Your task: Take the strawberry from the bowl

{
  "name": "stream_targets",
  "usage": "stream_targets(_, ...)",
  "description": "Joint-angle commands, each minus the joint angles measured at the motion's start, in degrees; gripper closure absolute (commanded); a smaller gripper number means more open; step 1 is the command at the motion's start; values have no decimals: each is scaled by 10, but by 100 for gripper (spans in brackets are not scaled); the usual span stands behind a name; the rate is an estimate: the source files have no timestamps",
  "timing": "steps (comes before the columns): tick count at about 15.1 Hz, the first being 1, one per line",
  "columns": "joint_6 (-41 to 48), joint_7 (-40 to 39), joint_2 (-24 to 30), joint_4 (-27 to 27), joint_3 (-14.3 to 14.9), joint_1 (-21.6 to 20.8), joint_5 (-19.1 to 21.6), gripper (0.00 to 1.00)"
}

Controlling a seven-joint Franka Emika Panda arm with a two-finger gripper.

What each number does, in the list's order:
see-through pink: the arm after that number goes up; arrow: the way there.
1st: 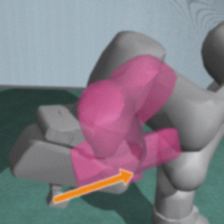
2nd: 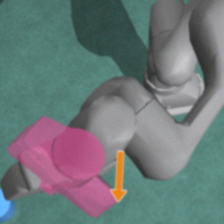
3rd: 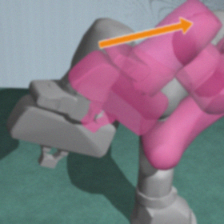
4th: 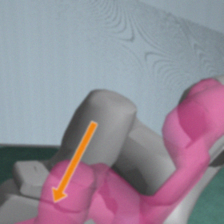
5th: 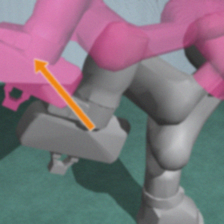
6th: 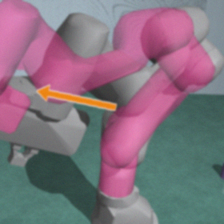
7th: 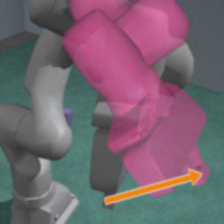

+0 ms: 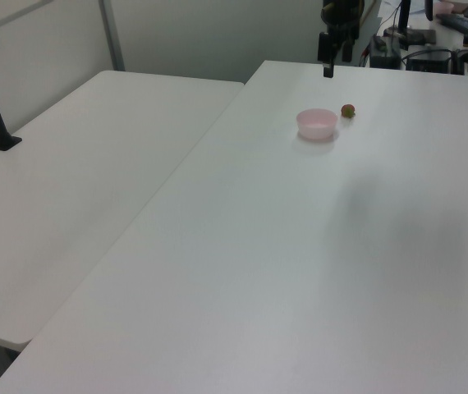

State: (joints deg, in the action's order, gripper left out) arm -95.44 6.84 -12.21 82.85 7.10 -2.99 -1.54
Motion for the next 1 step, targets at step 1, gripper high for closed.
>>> stream_targets(1,24,20,39,40,6,-6,-7,0)
